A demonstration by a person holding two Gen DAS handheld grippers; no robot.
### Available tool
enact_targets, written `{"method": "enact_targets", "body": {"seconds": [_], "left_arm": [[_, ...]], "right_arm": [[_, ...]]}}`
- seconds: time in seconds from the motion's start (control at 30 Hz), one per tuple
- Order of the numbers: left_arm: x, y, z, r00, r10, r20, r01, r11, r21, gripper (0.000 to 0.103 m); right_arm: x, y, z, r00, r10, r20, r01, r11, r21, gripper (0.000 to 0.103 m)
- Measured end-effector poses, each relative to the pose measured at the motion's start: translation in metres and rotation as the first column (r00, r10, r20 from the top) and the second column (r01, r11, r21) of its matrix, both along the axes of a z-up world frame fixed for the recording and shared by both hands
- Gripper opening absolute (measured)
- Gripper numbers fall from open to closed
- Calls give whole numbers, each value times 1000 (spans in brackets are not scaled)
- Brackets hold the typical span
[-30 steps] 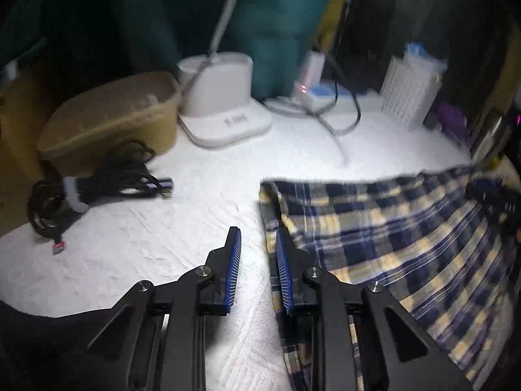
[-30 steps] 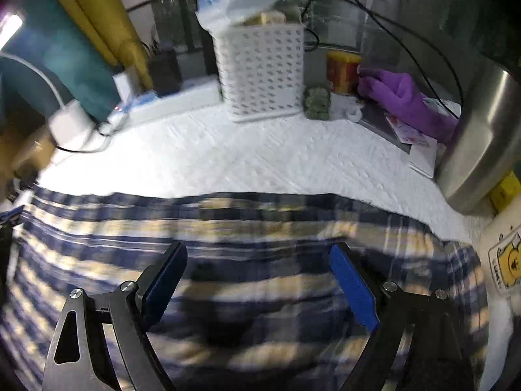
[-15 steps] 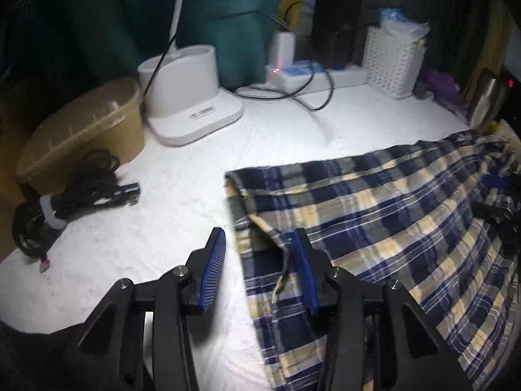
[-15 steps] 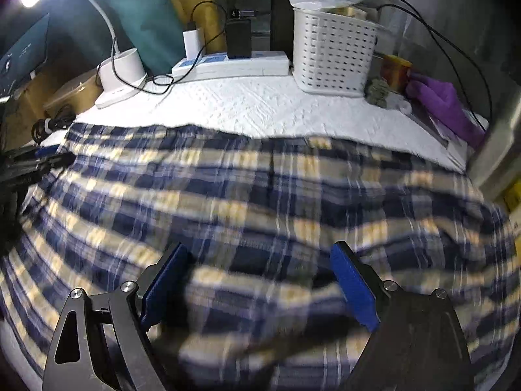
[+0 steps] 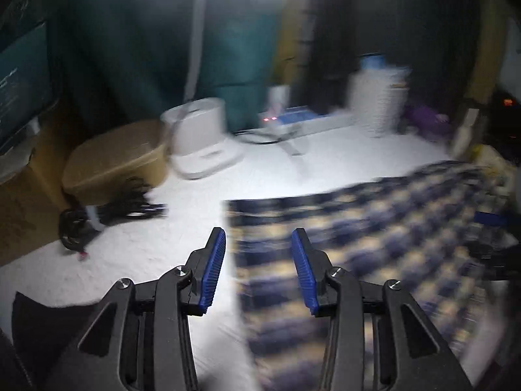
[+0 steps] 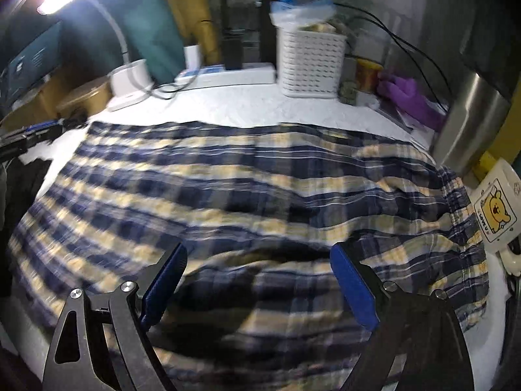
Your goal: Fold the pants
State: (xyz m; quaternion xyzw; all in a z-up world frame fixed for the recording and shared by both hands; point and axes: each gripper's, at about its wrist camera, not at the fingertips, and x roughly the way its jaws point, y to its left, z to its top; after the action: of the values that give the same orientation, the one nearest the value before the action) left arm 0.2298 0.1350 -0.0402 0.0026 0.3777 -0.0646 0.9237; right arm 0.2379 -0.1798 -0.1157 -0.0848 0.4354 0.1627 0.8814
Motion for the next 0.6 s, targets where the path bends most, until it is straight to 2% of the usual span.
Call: {"method": "enact_targets", "body": {"seconds": [0.1,0.27,0.6], "left_arm": [[-26,-26,8,998,-57,-3,57,998,-38,42],[-53,-63,-14,994,-102,-47,97,990,-99,42],[-95,-92,-35,985,-134,-107,117,981,-152,42]], "right_arm": [[-11,8,-1,1000,30,0,-30,1000,3,90],[-27,5,-3,1000,28,7,-28,999,16,90],[-45,-9,-7,1000,3,20,-4,999,38,90]]}}
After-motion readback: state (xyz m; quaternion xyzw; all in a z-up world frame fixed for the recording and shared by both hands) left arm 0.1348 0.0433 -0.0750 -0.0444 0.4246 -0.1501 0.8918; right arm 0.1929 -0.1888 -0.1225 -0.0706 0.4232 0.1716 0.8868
